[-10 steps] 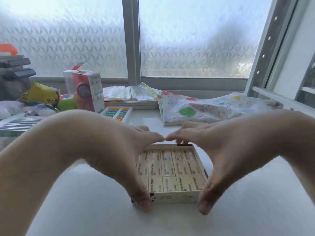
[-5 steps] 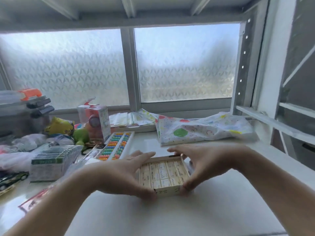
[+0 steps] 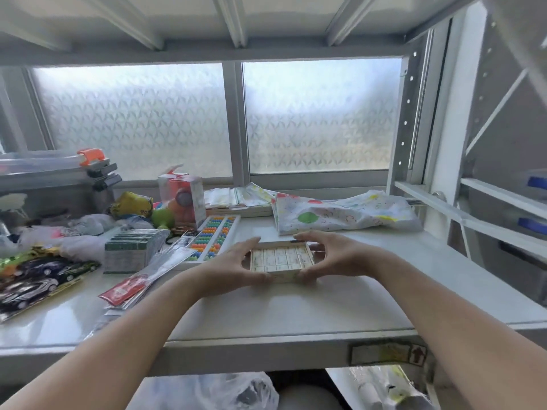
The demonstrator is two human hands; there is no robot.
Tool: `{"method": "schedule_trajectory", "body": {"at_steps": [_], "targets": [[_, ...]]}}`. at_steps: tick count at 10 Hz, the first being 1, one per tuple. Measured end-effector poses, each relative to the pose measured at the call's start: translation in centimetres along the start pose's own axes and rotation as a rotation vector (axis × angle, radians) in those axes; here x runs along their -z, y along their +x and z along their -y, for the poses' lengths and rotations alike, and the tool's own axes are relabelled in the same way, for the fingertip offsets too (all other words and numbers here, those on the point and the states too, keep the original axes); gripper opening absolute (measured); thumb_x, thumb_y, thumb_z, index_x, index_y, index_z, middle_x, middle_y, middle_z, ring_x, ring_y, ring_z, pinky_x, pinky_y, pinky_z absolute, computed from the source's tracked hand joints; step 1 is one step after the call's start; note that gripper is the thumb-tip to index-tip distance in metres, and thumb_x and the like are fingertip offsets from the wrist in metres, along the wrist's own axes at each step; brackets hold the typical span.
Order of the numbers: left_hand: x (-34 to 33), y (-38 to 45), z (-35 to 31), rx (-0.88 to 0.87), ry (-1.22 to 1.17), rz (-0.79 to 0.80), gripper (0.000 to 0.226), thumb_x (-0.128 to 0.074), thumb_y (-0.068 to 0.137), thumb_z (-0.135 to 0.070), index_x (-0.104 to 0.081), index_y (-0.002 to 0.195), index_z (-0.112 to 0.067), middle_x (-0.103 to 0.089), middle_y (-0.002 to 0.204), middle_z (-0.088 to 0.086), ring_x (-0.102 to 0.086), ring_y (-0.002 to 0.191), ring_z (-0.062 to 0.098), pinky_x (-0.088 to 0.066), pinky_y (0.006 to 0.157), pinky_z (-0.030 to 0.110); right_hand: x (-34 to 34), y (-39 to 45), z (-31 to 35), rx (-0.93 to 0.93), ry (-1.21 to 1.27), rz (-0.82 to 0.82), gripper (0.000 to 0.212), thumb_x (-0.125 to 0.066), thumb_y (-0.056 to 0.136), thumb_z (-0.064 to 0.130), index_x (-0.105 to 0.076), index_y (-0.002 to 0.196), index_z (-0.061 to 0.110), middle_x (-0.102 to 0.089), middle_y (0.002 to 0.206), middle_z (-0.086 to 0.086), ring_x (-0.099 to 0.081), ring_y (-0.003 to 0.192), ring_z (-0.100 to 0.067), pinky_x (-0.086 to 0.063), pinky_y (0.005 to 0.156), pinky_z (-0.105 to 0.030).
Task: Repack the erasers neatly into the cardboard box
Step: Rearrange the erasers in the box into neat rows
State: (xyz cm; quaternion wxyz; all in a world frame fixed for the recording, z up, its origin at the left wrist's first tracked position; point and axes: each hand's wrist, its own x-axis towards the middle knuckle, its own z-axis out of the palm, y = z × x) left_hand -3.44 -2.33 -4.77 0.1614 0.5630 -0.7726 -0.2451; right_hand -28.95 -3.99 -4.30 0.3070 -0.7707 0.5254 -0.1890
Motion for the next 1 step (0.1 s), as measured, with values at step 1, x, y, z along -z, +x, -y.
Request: {"method": "schedule_trajectory", "body": {"at_steps": [1], "targets": [[0.11,-1.53,-0.56,0.023,-0.093,0.001,0.108,-0.075,0.084,-0.050,-0.004,0.162,-0.032,-0.012,0.171,0.001,-0.015,0.156,0.020,-0.017,0.127,0.041,0.04,-1.30,0.60,0.008,-0.017,-0.015,0.108,-0.095,0.068,0.040,-0.036,0.158,0.029,-0.048,0.156,0.007,-0.043,0.147,-0.013,-0.035,0.121,-0.030]]}}
